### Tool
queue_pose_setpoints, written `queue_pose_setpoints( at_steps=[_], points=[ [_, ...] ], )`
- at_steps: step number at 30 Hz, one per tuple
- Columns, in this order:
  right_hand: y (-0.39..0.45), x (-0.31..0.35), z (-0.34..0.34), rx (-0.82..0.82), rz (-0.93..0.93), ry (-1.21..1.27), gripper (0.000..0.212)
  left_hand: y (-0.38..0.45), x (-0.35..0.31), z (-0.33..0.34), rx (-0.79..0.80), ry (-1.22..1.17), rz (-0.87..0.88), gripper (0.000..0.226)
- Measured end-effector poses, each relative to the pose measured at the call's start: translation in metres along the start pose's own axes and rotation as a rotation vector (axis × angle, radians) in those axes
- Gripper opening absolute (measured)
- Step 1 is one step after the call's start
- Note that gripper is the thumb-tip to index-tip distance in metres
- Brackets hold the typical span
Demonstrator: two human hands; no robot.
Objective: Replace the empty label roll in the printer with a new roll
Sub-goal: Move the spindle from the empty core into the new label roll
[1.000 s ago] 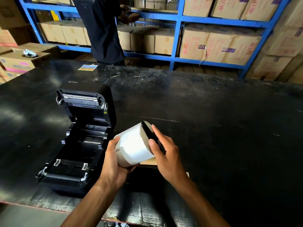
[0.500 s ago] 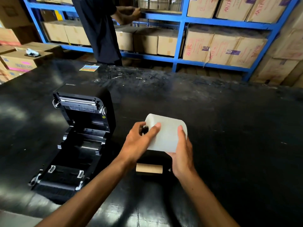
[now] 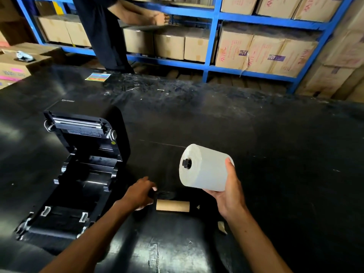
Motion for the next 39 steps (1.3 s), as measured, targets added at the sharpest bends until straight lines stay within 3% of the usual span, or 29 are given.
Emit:
queue_pose_setpoints(
  at_steps=[4, 6, 11, 14, 16, 19, 23, 28, 35, 39],
  points=[
    [-0.007, -0.012, 0.002, 0.034, 0.02, -0.014, 0.032, 0.0, 0.007, 0.003, -0.051, -0.125, -0.026, 0.024],
    [-0.01, -0.016, 0.003, 0.047, 0.018, -0.032, 0.033, -0.003, 0.013, 0.003, -0.098, -0.237, -0.076, 0.026],
    [-0.019, -0.023, 0.005, 0.06, 0.007, -0.046, 0.037, -0.024, 0.003, -0.025, -0.457, -0.532, -0.163, 0.024],
    [-0.024, -0.024, 0.01, 0.057, -0.016, -0.05, 0.038, -0.049, -0.025, -0.053, -0.57, -0.783, -0.115, 0.018],
    [-0.028, -0.022, 0.015, 0.039, -0.035, -0.057, 0.037, -0.065, -0.043, -0.065, -0.562, -0.867, -0.065, 0.014],
    [-0.036, -0.02, 0.023, 0.017, -0.083, -0.063, 0.033, -0.087, -0.061, -0.079, -0.573, -0.87, 0.04, 0.028],
    [-0.048, -0.024, 0.03, 0.014, -0.165, -0.099, 0.035, -0.099, -0.063, -0.085, -0.601, -0.706, 0.085, 0.037],
    [-0.06, -0.031, 0.035, -0.015, -0.274, -0.218, 0.049, -0.104, -0.056, -0.084, -0.519, -0.423, 0.167, 0.042],
    [-0.073, -0.041, 0.047, -0.007, -0.307, -0.231, 0.05, -0.12, -0.031, -0.087, -0.335, -0.574, 0.257, 0.079],
    [-0.084, -0.05, 0.061, 0.0, -0.305, -0.193, 0.045, -0.13, -0.014, -0.1, -0.313, -0.568, 0.252, 0.073]
  ],
)
Point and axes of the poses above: each hand's wrist, its own y-axis towards the middle knuckle, its own z-axis out of the palm, x = y × z, the point moved 2 cm from there along y, towards the middle knuckle, and after that the axes turned 7 degrees about -x, right-handed, at the moved point
